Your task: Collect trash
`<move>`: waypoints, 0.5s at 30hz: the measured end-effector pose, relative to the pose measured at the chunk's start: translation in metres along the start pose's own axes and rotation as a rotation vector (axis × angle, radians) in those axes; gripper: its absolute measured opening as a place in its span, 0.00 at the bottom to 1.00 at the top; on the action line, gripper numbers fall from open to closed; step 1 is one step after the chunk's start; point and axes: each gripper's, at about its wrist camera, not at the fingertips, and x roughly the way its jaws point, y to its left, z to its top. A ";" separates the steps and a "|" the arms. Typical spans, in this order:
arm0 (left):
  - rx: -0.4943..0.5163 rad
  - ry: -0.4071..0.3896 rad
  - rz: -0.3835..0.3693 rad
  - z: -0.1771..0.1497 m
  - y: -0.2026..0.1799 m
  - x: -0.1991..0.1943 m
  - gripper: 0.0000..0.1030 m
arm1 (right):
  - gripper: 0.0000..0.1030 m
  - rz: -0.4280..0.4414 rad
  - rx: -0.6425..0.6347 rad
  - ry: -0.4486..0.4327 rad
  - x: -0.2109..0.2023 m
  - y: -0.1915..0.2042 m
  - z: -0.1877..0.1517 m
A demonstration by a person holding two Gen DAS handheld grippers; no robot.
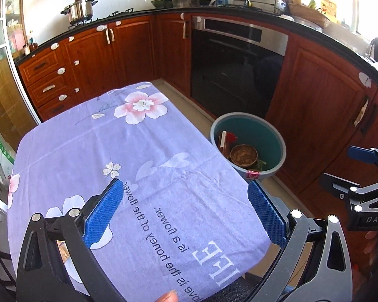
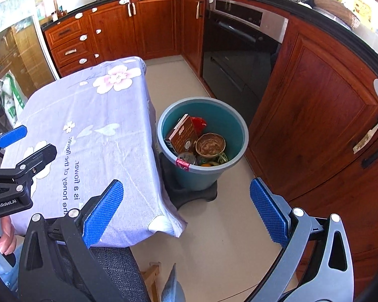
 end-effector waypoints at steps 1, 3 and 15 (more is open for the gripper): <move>-0.002 0.002 0.000 0.000 0.000 0.001 0.96 | 0.94 0.002 -0.005 0.003 0.001 0.001 0.000; -0.004 0.007 0.002 0.000 0.001 0.002 0.96 | 0.94 0.002 -0.012 0.006 0.003 0.003 0.001; -0.013 0.034 0.003 -0.001 0.002 0.014 0.96 | 0.94 0.005 -0.027 0.034 0.016 0.007 0.003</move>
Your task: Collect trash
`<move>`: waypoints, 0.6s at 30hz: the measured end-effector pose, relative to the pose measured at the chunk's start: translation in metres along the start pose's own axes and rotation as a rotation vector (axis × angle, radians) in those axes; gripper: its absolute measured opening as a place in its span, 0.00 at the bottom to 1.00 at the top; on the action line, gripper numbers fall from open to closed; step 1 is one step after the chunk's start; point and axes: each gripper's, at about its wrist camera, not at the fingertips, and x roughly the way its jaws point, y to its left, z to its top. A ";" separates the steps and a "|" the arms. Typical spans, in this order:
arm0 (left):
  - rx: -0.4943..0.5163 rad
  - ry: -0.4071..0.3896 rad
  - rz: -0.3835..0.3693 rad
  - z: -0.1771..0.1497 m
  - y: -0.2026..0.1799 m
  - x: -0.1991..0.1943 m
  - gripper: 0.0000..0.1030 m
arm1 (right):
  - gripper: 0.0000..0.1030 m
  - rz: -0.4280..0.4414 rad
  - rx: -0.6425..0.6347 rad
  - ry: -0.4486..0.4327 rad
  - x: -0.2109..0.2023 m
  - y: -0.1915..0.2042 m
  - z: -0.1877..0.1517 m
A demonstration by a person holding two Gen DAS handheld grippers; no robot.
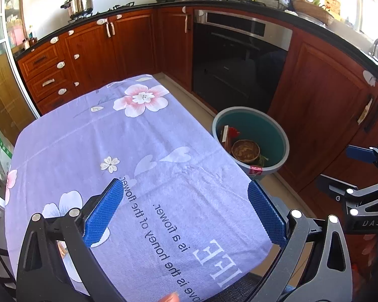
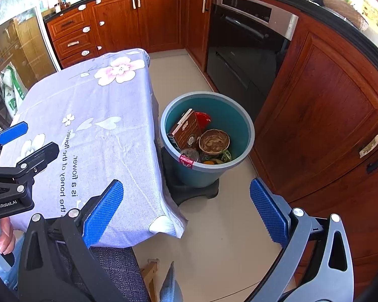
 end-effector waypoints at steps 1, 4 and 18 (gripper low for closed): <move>-0.002 0.002 0.000 -0.001 0.000 0.001 0.96 | 0.94 0.000 -0.001 0.001 0.001 0.000 0.000; -0.003 0.008 0.005 -0.002 0.000 0.004 0.96 | 0.94 0.000 -0.004 0.010 0.005 0.000 0.000; -0.009 0.028 0.019 -0.007 0.005 0.013 0.96 | 0.94 0.004 -0.002 0.046 0.022 0.001 -0.002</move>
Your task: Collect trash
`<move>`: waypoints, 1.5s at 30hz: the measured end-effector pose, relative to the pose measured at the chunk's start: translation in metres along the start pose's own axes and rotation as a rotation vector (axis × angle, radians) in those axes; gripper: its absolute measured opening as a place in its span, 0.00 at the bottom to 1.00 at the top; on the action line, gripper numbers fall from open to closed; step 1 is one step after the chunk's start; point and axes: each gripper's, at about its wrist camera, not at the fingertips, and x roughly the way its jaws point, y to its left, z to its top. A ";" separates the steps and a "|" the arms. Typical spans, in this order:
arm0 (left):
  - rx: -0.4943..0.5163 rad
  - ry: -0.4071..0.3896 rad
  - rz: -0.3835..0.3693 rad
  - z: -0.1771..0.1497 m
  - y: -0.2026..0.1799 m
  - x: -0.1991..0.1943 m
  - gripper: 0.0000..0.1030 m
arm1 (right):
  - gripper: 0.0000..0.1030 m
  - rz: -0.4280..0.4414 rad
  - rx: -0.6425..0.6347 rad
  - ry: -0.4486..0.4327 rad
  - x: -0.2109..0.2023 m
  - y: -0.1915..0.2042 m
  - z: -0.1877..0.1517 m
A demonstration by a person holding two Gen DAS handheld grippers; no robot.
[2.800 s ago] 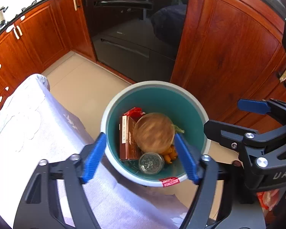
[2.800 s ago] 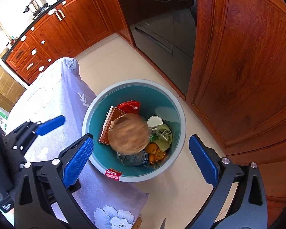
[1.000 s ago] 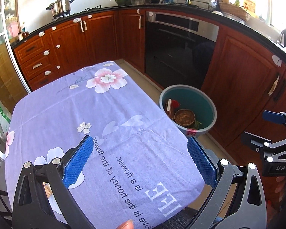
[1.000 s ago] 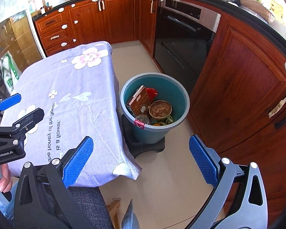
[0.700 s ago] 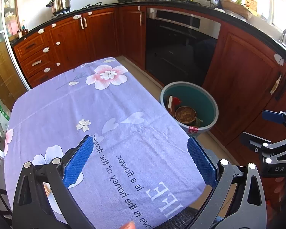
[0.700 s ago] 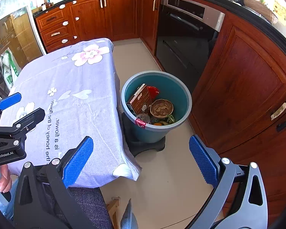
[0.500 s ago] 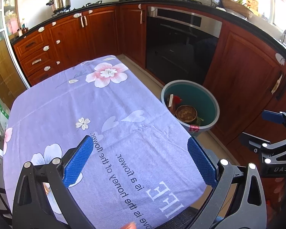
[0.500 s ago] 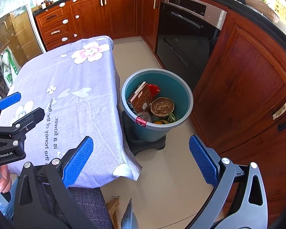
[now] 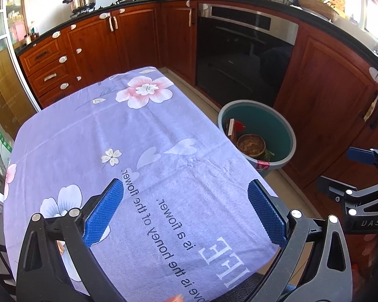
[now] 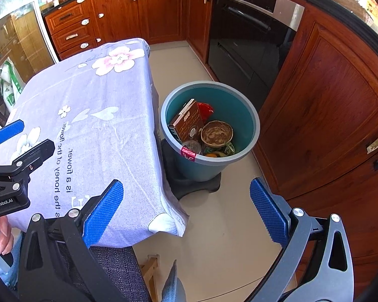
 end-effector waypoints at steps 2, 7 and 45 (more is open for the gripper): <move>0.000 0.002 0.001 -0.001 0.000 0.001 0.96 | 0.94 0.001 0.000 0.002 0.002 0.000 0.000; 0.000 0.009 0.004 -0.001 0.000 0.003 0.96 | 0.94 0.002 0.000 0.007 0.005 0.001 0.000; 0.009 0.008 0.030 -0.006 -0.001 0.009 0.96 | 0.94 -0.002 0.002 0.042 0.020 0.000 -0.001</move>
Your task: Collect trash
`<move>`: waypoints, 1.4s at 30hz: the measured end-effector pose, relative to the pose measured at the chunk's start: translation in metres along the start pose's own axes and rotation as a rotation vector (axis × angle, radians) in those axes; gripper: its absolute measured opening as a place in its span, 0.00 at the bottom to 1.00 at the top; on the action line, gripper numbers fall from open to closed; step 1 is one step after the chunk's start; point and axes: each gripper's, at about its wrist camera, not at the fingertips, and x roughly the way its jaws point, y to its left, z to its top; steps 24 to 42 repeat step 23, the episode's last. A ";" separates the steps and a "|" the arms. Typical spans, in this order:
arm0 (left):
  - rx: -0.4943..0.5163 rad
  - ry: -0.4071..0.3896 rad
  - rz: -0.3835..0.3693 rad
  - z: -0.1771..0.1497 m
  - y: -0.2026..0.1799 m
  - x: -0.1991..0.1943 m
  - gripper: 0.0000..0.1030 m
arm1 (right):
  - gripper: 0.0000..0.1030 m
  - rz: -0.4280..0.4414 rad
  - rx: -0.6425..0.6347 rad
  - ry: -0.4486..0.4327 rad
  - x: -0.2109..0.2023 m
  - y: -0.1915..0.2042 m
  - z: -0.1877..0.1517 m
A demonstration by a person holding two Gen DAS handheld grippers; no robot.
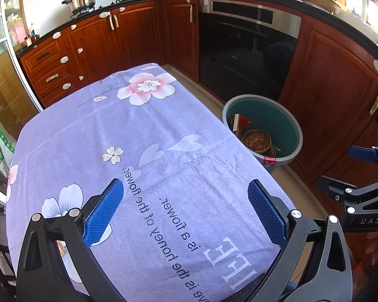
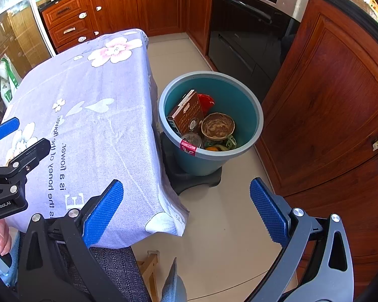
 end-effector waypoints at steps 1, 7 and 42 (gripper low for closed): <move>-0.002 0.002 -0.002 0.000 0.001 0.000 0.96 | 0.94 0.000 0.000 0.001 0.000 0.000 0.000; 0.002 0.012 -0.005 0.002 0.000 0.000 0.96 | 0.94 -0.004 0.000 0.005 0.002 0.000 0.000; 0.008 0.028 -0.012 0.003 -0.003 0.000 0.96 | 0.94 -0.007 0.000 0.009 0.002 -0.002 0.001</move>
